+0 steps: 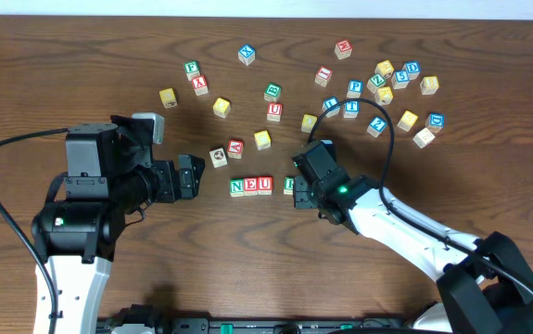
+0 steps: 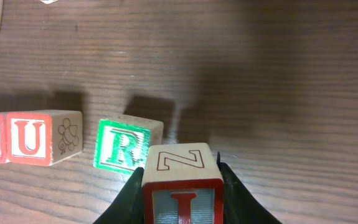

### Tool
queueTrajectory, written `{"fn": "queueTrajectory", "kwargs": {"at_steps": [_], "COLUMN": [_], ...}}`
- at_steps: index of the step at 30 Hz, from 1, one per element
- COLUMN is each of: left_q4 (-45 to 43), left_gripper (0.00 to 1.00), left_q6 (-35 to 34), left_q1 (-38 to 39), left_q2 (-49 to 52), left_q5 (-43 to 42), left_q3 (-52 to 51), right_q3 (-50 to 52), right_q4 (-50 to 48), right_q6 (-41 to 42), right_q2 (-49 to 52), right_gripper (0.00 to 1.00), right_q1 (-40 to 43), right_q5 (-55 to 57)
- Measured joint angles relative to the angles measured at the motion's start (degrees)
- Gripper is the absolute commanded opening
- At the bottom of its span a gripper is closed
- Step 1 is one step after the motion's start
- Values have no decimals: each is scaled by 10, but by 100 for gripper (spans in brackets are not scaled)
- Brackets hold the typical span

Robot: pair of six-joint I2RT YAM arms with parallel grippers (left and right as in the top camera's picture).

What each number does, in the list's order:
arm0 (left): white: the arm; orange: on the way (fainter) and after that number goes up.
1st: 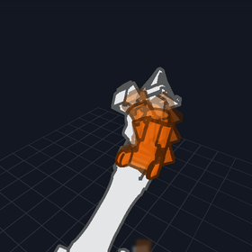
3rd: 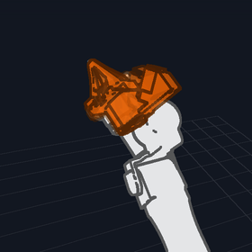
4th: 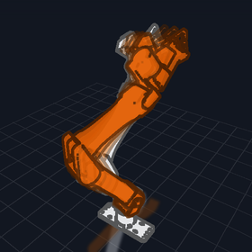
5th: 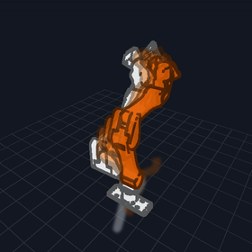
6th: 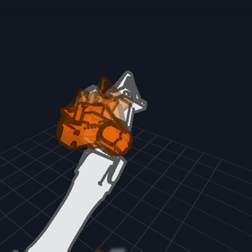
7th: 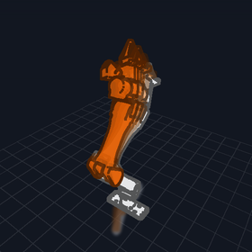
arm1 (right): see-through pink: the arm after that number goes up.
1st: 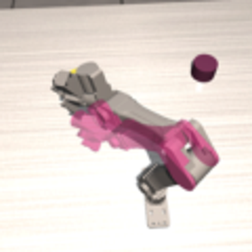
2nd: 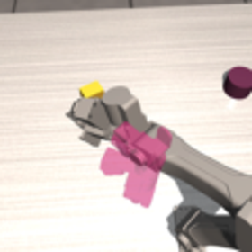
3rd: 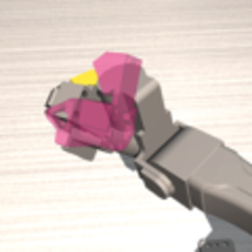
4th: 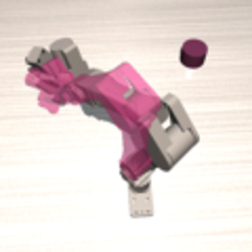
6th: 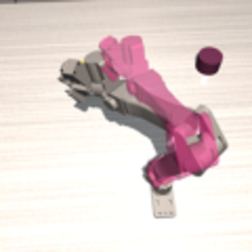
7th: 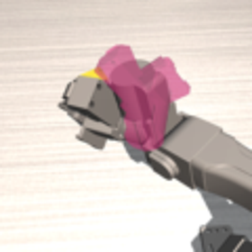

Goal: Spell out NEURIPS

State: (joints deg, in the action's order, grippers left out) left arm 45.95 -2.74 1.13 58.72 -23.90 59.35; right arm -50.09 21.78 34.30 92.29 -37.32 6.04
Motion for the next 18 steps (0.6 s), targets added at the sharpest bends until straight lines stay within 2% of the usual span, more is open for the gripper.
{"fn": "queueTrajectory", "kwargs": {"at_steps": [9, 18], "left_q4": [0, 0], "left_gripper": [98, 98], "left_q6": [0, 0], "left_q1": [0, 0], "left_q2": [0, 0], "left_q5": [0, 0], "left_q3": [0, 0], "right_q3": [0, -1], "right_q4": [49, 34], "right_q6": [2, 17], "right_q2": [-26, -10], "right_gripper": [1, 1], "right_q1": [5, 5], "right_q5": [30, 42]}}
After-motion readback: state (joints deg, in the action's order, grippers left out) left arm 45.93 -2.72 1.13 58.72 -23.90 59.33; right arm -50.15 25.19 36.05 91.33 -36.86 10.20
